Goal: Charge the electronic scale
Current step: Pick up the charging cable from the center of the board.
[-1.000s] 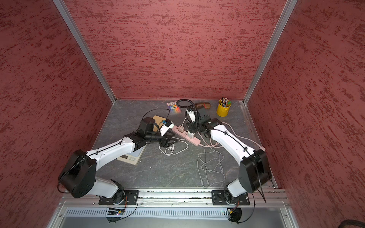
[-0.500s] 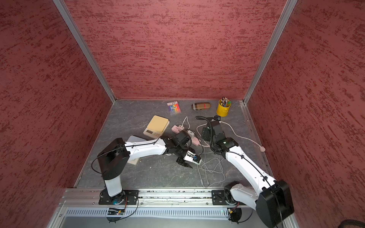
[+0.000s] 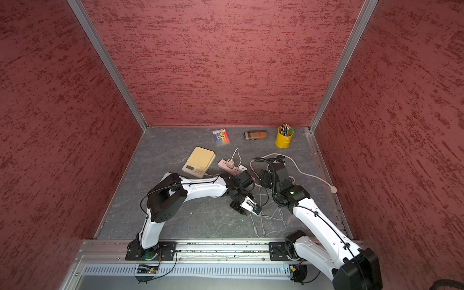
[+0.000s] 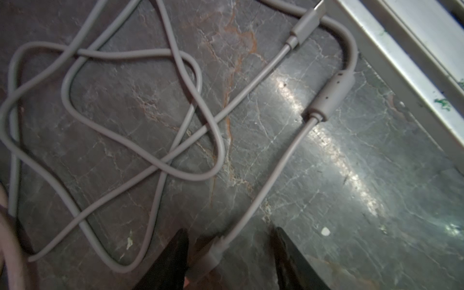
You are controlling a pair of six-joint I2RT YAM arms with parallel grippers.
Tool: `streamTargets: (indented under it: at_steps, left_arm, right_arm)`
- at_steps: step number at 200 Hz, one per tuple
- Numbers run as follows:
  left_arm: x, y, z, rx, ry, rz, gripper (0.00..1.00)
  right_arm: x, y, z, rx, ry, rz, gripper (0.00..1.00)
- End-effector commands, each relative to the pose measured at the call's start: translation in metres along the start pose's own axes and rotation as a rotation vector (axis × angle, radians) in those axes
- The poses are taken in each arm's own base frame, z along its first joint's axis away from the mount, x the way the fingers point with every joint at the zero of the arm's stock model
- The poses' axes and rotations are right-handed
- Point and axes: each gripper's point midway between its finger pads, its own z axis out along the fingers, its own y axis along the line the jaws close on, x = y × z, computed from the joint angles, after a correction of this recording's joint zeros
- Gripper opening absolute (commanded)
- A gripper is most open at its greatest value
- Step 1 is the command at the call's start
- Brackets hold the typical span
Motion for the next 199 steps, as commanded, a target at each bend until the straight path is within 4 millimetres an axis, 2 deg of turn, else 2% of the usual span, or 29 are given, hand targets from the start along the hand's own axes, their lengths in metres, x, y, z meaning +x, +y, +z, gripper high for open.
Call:
streamTargets:
  at_steps: [1, 39, 52, 63, 78, 100, 112, 124, 143, 166, 182, 199]
  left_arm:
    - [0.014, -0.001, 0.001, 0.046, 0.033, -0.039, 0.40]
    - [0.020, -0.009, -0.007, 0.071, 0.016, -0.065, 0.18]
    - [0.017, -0.012, -0.014, 0.069, -0.010, -0.096, 0.12]
    - [0.009, -0.008, -0.026, 0.049, -0.058, -0.171, 0.11]
    - [-0.004, 0.004, -0.056, 0.024, -0.166, -0.332, 0.10]
    - [-0.018, 0.030, -0.118, 0.018, -0.416, -0.650, 0.07]
    - [-0.017, 0.045, -0.151, 0.013, -0.556, -0.794, 0.05]
    - [-0.010, 0.057, -0.175, -0.016, -0.660, -0.909, 0.04]
    - [-0.003, 0.069, -0.198, -0.074, -0.757, -1.018, 0.03]
    - [-0.001, 0.080, -0.208, -0.123, -0.794, -1.099, 0.03]
    - [0.003, 0.086, -0.209, -0.141, -0.792, -1.172, 0.03]
    - [0.005, 0.089, -0.210, -0.148, -0.798, -1.207, 0.05]
  right_arm:
    - [0.003, -0.001, 0.003, -0.005, 0.007, 0.028, 0.83]
    - [0.006, -0.002, -0.005, -0.029, -0.006, 0.101, 0.80]
    - [0.000, -0.001, -0.015, -0.058, -0.048, 0.143, 0.78]
    - [-0.010, 0.005, -0.027, -0.104, -0.092, 0.181, 0.76]
    - [-0.028, 0.017, -0.048, -0.193, -0.161, 0.238, 0.72]
    - [-0.056, 0.040, -0.080, -0.347, -0.240, 0.337, 0.68]
    - [-0.066, 0.054, -0.093, -0.441, -0.254, 0.377, 0.66]
    - [-0.072, 0.073, -0.101, -0.542, -0.233, 0.409, 0.63]
    - [-0.068, 0.105, -0.100, -0.680, -0.118, 0.434, 0.61]
    - [-0.059, 0.134, -0.090, -0.711, -0.023, 0.418, 0.64]
    - [-0.056, 0.146, -0.087, -0.706, -0.005, 0.401, 0.64]
    - [-0.049, 0.150, -0.077, -0.686, 0.022, 0.398, 0.63]
